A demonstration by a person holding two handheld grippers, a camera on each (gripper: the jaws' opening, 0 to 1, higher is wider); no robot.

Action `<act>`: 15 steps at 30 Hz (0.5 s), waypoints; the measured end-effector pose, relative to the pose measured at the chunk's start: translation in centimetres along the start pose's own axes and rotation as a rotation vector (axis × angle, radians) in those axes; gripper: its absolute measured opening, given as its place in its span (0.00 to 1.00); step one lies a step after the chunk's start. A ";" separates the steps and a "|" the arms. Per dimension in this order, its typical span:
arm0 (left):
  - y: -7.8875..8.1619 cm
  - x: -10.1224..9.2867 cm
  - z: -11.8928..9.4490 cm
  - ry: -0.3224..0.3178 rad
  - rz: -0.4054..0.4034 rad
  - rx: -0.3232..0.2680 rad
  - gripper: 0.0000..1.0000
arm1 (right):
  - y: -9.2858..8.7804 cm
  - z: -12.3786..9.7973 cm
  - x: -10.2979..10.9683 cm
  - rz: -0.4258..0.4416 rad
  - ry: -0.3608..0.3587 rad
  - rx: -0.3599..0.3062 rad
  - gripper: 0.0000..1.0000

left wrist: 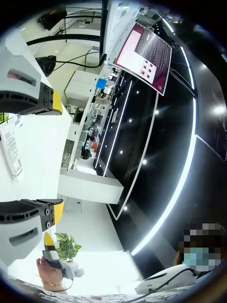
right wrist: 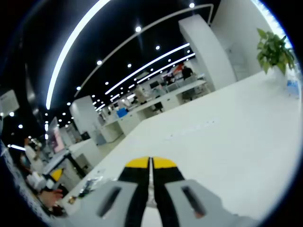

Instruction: Arrange the skincare products in the storage area until every visible bottle or jar stands upright without overlapping.

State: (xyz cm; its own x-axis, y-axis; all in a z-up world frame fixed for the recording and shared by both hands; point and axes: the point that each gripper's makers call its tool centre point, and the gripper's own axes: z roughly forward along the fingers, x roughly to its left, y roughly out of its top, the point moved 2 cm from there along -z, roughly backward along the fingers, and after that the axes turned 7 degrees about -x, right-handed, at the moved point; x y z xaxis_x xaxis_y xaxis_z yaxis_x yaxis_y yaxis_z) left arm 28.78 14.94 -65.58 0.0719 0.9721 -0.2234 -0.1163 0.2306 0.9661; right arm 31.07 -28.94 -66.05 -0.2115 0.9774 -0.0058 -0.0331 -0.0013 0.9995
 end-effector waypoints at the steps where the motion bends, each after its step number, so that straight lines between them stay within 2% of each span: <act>1: -0.3 -0.1 0.0 -0.006 0.002 0.004 0.73 | -0.9 0.1 0.2 0.020 0.007 0.018 0.99; 3: -1.1 -0.4 -0.1 -0.015 0.000 0.018 0.74 | -1.9 0.5 0.6 0.031 0.016 0.045 0.99; 7: -2.2 0.0 -0.4 -0.002 -0.003 0.040 0.75 | -1.4 1.2 0.4 0.028 0.017 0.022 0.99; 10: -2.3 0.1 -0.4 0.008 -0.011 0.041 0.75 | -0.8 2.1 0.0 0.010 0.030 0.004 0.99; 15: -2.1 0.1 -0.3 0.015 -0.003 0.041 0.75 | -0.4 3.0 -0.4 0.033 0.019 -0.012 0.99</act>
State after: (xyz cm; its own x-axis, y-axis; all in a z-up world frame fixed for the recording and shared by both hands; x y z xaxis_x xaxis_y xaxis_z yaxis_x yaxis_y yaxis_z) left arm 28.78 14.54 -67.66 0.0576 0.9719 -0.2283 -0.0757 0.2322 0.9697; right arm 34.14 -28.69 -66.35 -0.2314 0.9725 0.0266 -0.0377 -0.0363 0.9986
